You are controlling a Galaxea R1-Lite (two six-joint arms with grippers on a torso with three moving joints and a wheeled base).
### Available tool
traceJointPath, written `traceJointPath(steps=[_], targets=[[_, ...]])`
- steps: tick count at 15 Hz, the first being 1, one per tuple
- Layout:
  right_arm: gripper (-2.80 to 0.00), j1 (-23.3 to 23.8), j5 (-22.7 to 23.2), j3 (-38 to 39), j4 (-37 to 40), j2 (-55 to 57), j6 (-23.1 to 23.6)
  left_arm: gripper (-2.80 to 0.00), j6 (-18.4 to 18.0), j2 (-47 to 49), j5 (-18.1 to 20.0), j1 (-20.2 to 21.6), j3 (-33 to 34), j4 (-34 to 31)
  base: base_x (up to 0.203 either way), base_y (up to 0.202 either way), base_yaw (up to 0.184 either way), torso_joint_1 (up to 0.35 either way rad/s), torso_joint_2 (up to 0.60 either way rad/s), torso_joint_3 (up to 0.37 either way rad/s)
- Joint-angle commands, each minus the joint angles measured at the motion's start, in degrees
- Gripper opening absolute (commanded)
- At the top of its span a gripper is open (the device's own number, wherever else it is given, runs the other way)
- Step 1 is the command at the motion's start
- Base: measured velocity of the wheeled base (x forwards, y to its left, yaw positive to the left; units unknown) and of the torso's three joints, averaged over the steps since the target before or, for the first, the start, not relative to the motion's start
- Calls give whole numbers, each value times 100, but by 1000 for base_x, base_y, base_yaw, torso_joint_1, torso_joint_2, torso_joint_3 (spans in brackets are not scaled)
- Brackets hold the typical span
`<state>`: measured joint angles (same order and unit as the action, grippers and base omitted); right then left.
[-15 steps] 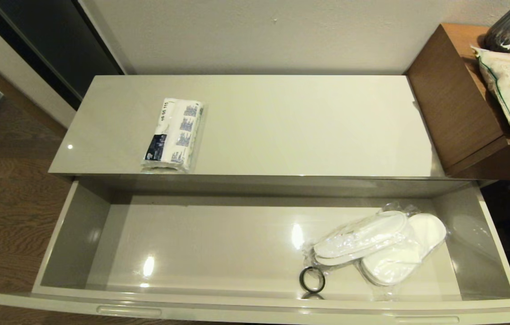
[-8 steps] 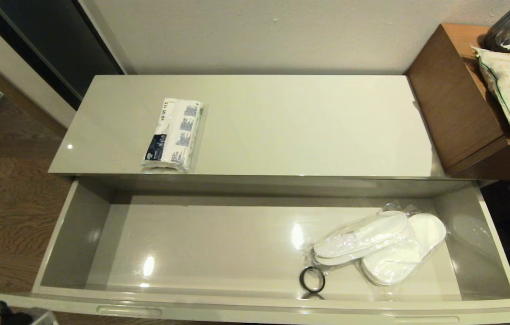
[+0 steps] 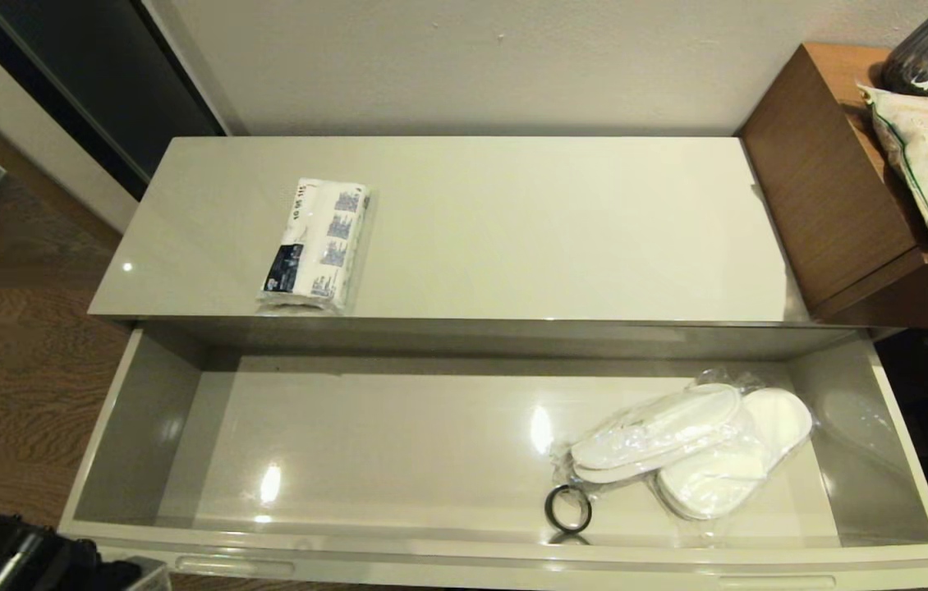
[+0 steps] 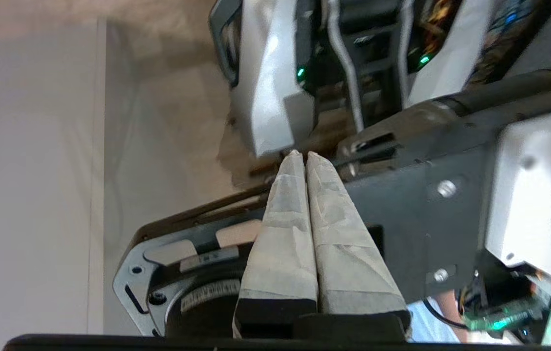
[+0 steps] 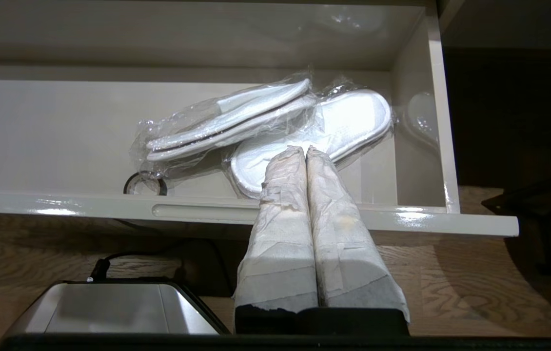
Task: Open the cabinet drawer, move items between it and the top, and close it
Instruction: Close the drawer
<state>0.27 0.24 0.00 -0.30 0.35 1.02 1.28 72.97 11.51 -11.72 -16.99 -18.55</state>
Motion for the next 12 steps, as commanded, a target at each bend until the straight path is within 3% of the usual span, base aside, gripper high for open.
traceJointPath(steps=[1,4,12], targets=[[-280,0,2,0,-5,9,4,-280,195,844,-71,-68,60,667,0,0,0,0,0,0],[-280,0,2,0,-5,9,4,-280,866,1320,-257,-371,126,1486,0,0,0,0,0,0],[-280,0,2,0,-5,9,4,-280,1697,1615,-373,-454,22,2813,0,0,0,0,0,0]])
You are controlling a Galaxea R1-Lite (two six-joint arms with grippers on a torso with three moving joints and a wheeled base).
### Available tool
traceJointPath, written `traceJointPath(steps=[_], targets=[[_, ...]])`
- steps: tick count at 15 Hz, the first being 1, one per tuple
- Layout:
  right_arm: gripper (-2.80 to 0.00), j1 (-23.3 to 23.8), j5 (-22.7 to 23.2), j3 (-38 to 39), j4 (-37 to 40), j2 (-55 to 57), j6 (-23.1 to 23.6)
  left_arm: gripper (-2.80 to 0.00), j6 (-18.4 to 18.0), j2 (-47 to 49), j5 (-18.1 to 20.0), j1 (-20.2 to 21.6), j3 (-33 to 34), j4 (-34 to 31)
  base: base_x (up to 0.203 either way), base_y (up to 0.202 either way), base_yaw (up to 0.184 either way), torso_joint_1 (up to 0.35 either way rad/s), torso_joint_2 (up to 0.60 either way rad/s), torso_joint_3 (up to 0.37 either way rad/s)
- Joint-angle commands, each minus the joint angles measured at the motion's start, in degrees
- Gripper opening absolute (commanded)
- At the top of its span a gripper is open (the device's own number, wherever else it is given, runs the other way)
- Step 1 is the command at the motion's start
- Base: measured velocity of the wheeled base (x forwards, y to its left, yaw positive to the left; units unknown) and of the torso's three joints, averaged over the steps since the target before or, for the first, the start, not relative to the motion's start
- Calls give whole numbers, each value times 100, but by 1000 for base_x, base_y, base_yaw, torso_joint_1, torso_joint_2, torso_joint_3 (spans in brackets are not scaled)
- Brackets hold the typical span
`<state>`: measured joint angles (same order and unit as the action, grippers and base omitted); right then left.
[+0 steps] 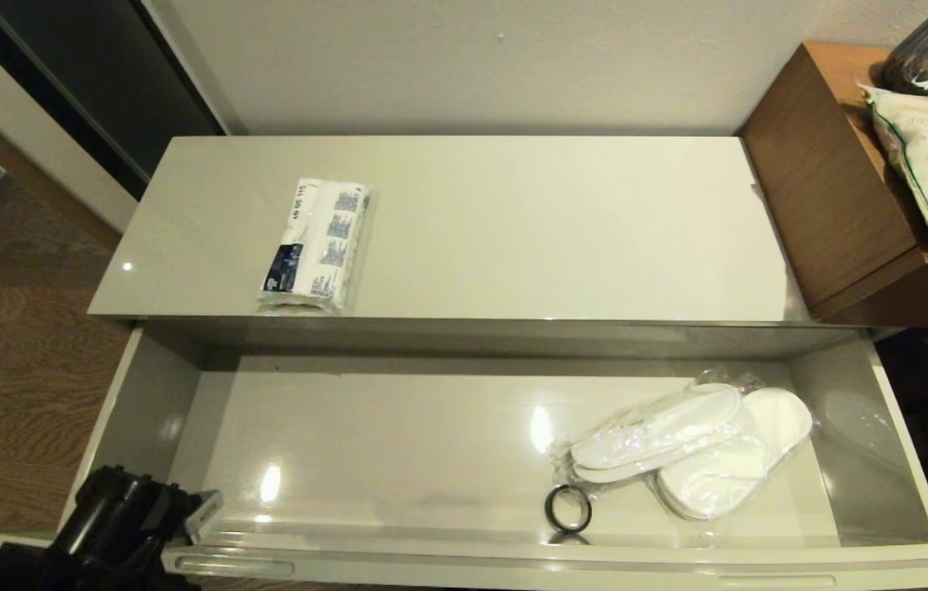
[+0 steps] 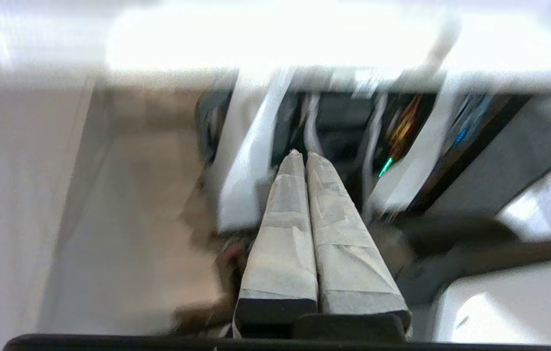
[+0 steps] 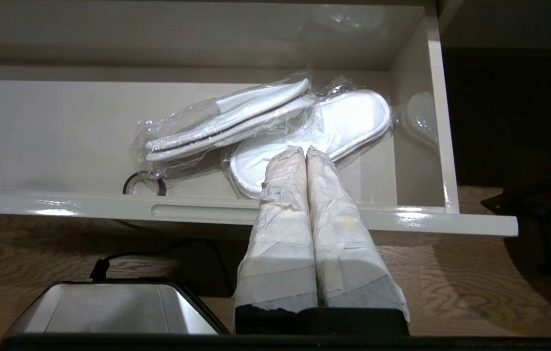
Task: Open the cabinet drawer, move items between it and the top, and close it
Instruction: Close the drawer
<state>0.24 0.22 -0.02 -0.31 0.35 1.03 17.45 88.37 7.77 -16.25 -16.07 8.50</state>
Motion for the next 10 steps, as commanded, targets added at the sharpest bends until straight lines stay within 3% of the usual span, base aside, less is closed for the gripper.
traceJointPath(steps=[1,7,10], targets=[[-280,2,4,2,-4,9,3,-280,163,141,-32,-7,-145,149,0,0,0,0,0,0],[-280,2,4,2,-4,9,3,-280,635,588,-500,-137,-409,294,0,0,0,0,0,0],[-280,2,4,2,-4,9,3,-280,1141,639,-736,-260,-797,301,0,0,0,0,0,0]])
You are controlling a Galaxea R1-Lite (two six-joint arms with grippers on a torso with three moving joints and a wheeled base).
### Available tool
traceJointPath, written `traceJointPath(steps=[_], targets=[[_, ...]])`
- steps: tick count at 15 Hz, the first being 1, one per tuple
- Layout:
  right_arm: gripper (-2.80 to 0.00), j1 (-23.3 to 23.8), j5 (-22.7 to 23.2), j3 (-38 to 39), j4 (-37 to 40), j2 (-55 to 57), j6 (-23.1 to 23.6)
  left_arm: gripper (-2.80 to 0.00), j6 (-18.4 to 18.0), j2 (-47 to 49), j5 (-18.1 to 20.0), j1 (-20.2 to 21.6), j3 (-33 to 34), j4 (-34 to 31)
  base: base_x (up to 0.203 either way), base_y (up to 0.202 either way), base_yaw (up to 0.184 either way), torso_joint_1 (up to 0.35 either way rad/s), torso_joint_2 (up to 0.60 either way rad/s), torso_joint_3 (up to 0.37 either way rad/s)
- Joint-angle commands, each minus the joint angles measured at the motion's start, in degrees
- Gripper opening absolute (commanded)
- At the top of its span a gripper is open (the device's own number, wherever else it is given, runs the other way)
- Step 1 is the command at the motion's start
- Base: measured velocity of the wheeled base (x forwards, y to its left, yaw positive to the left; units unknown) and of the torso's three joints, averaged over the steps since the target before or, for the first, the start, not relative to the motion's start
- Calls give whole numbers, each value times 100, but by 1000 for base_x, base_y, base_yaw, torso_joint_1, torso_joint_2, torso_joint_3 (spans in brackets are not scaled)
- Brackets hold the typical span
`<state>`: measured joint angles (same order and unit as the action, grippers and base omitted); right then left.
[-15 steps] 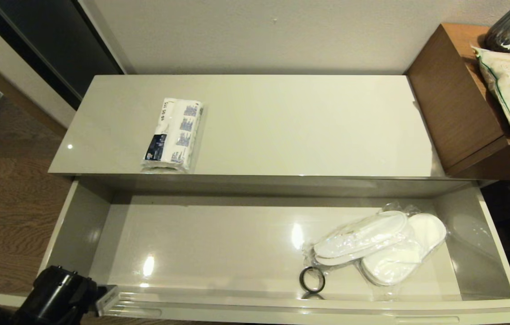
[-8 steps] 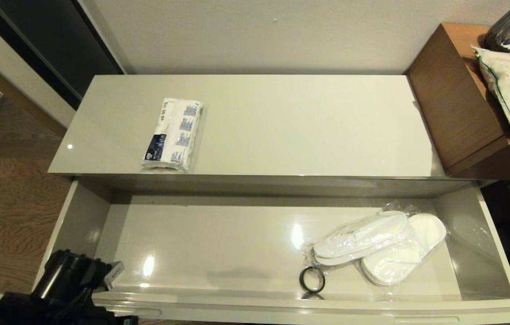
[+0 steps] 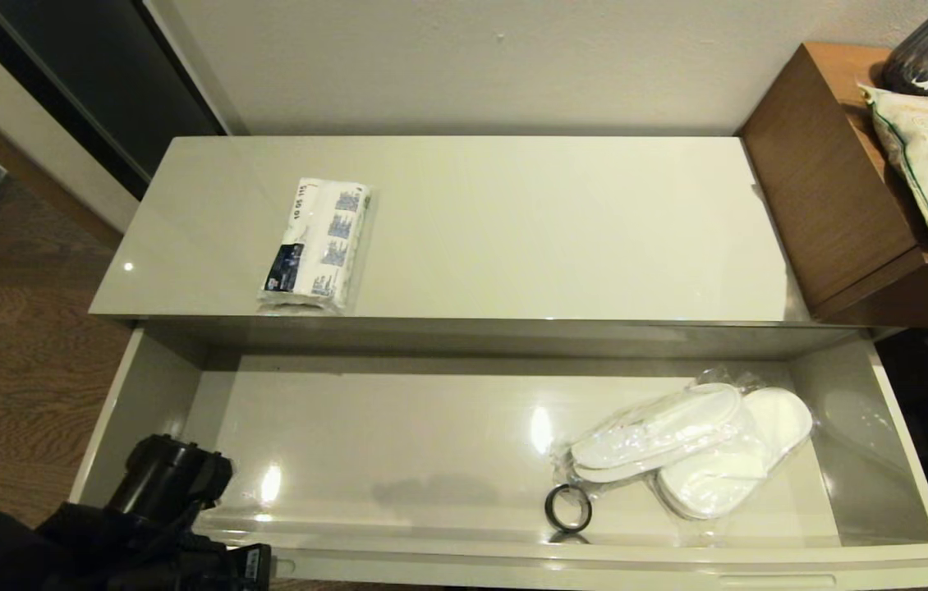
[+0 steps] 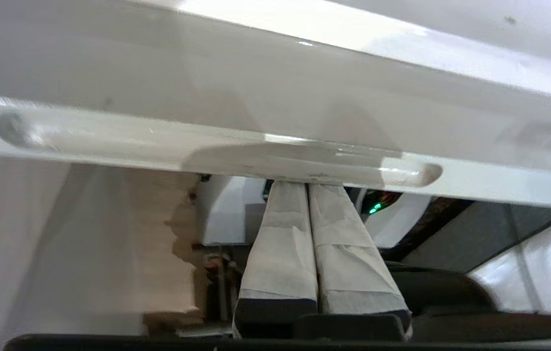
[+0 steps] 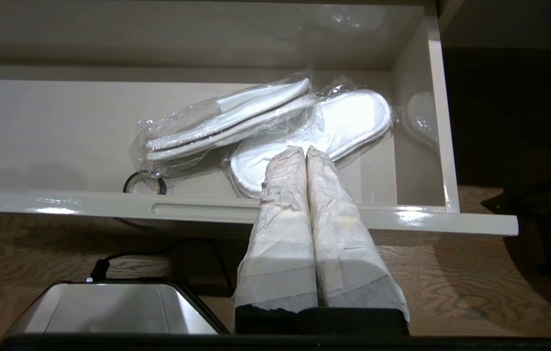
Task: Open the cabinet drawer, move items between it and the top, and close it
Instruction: Close the drawer
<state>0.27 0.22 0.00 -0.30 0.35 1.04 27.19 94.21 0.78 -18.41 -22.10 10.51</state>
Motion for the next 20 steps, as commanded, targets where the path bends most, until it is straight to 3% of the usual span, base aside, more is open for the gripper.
traceJointPath(steps=[1,5,8,12,15,20], targets=[[-280,0,4,0,-5,9,2,-280,412,14,-116,-64,-366,100,0,0,0,0,0,0],[-280,0,4,0,-5,9,2,-280,917,-166,-447,-77,-1204,26,0,0,0,0,0,0],[-280,0,4,0,-5,9,2,-280,991,-26,-1047,-233,-1889,-381,0,0,0,0,0,0],[-280,0,4,0,-5,9,2,-280,976,188,-1953,-635,-2412,-636,0,0,0,0,0,0],[-280,0,4,0,-5,9,2,-280,893,163,-2893,-785,-2653,-703,0,0,0,0,0,0],[-280,0,4,0,-5,9,2,-280,427,-720,-3298,-1027,-2767,-1173,0,0,0,0,0,0]])
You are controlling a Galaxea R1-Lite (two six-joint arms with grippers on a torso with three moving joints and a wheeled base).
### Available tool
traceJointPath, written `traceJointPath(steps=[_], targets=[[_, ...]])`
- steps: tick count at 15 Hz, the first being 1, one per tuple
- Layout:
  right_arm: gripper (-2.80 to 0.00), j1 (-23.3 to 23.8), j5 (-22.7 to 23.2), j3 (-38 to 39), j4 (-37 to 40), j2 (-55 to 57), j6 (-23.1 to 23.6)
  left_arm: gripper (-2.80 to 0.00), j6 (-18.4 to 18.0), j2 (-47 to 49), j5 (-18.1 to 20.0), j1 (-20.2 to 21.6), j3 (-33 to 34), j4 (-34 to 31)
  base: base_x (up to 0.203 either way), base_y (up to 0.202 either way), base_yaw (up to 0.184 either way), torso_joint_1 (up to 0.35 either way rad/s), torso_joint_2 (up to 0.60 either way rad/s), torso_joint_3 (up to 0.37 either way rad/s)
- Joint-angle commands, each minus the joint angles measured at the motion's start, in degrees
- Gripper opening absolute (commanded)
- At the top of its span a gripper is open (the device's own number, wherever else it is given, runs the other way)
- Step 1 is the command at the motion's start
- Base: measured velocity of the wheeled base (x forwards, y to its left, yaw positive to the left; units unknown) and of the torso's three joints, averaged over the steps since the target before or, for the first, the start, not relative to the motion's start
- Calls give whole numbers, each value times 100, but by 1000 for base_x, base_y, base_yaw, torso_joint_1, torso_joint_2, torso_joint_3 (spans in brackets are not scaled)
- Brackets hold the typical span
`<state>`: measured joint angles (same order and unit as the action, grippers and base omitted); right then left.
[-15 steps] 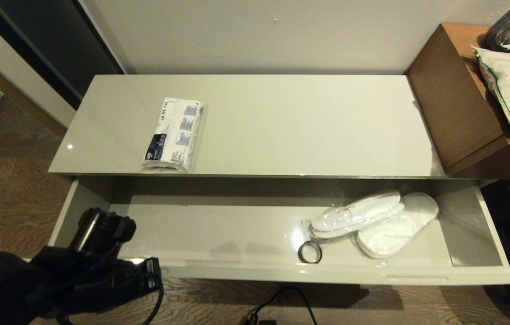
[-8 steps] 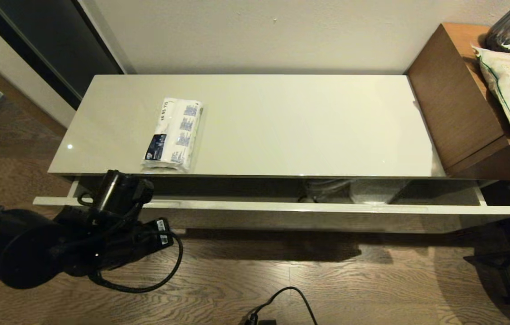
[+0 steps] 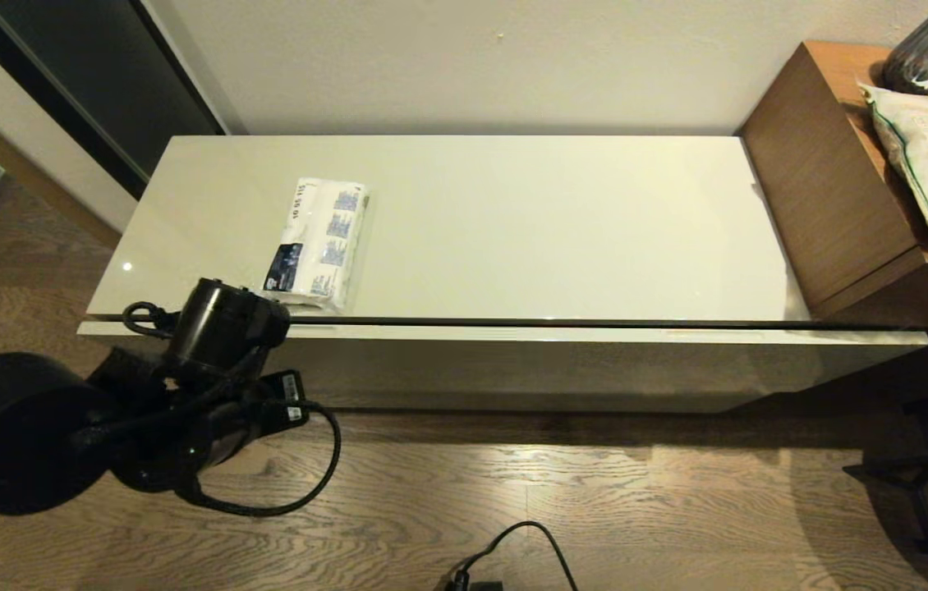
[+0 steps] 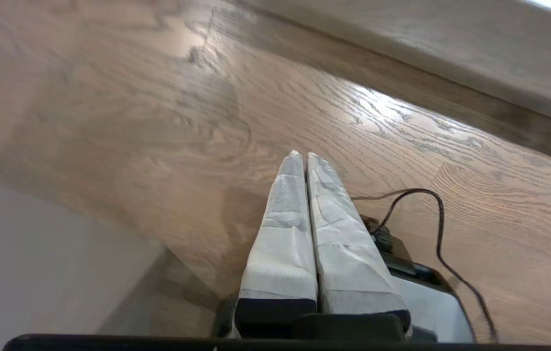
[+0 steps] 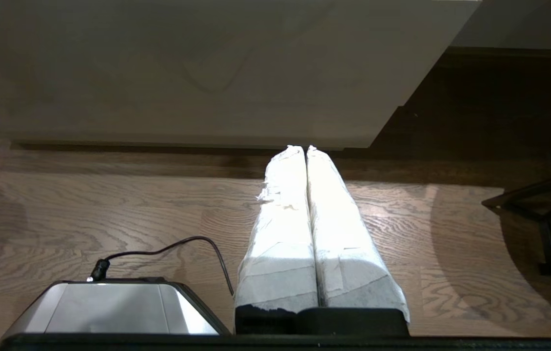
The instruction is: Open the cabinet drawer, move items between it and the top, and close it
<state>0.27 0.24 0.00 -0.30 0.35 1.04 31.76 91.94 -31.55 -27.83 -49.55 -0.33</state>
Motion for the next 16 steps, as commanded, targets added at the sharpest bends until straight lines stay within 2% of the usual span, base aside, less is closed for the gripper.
traceJointPath(steps=[1,5,7,8,10,12,13,14,16], targets=[[-280,0,2,0,-5,9,2,-280,-99,-846,-180,-177,-31,-299,0,0,0,0,0,0],[-280,0,2,0,-5,9,2,-280,-366,-2937,-650,-341,-129,-2045,0,0,0,0,0,0],[-280,0,2,0,-5,9,2,-280,-603,-4228,-772,-205,-239,-3189,0,0,0,0,0,0],[-280,0,2,0,-5,9,2,-280,-799,-4893,-804,56,-358,-3791,0,0,0,0,0,0],[-280,0,2,0,-5,9,2,-280,-1464,-6025,-722,770,-574,-4741,0,0,0,0,0,0],[-280,0,2,0,-5,9,2,-280,-2311,-7082,-175,1603,-551,-5353,0,0,0,0,0,0],[-280,0,2,-8,-5,9,2,-280,-2575,-7423,182,2032,-459,-5716,0,0,0,0,0,0],[-280,0,2,0,-5,9,3,-280,-2587,-7603,571,2299,-274,-6065,0,0,0,0,0,0],[-280,0,2,0,-5,9,2,-280,-2544,-7664,1107,2589,12,-6140,0,0,0,0,0,0]])
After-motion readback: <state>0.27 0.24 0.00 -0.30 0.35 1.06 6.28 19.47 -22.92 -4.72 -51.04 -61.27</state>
